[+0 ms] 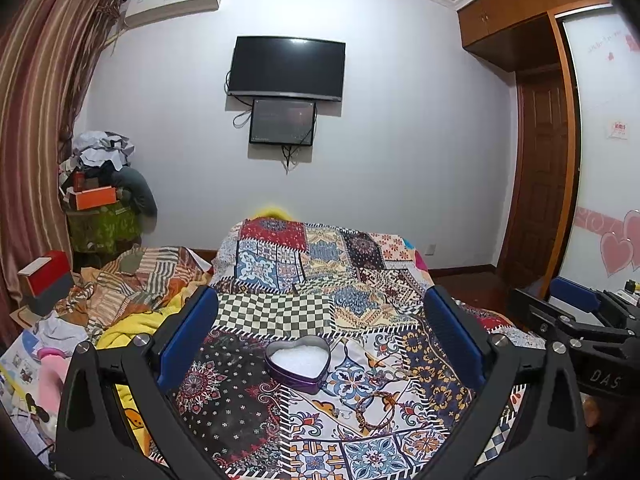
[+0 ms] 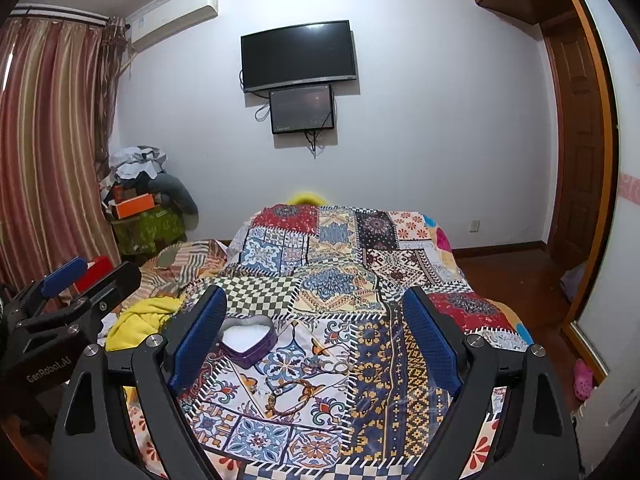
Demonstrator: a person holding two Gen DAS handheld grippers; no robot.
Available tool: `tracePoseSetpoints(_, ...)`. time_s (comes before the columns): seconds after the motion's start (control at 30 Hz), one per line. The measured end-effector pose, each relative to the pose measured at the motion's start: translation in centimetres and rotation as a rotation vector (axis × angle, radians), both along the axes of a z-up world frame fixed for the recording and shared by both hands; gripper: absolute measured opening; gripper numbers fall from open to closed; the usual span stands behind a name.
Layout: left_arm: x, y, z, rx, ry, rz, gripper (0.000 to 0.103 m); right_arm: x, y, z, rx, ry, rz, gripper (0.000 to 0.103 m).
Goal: Organize jewelry
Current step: 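Lower both tools toward the jewelry beside the purple heart tin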
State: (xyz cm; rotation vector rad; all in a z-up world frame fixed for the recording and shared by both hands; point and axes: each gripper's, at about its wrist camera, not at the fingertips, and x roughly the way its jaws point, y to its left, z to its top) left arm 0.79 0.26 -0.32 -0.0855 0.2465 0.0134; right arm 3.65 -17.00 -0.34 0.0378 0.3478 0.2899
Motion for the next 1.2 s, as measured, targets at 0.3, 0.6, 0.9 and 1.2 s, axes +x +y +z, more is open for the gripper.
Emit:
tracePoseSetpoints(0.3,3.7,1.2,-2.6,-0.023,0.144,0.024,0.103,2.6,0.0,-2.4,-0.031,0.113,-0.006,0.088)
tracePoseSetpoints(0.6,7.9,3.9,-8.1,-0.105,0.356,0.023,0.088,4.7,-0.1,-5.8,-0.074,0.242,0.009,0.085)
tracePoseSetpoints(0.9,10.7,4.0,-13.0,-0.171,0.556,-0.056,0.063,6.7,0.9,-9.5,-0.097,0.384,0.097,0.057)
tracePoseSetpoints(1.2,12.5,1.3,-15.5,-0.144,0.659,-0.186,0.053,8.2,2.0,-11.4,-0.096,0.466,0.161,0.038)
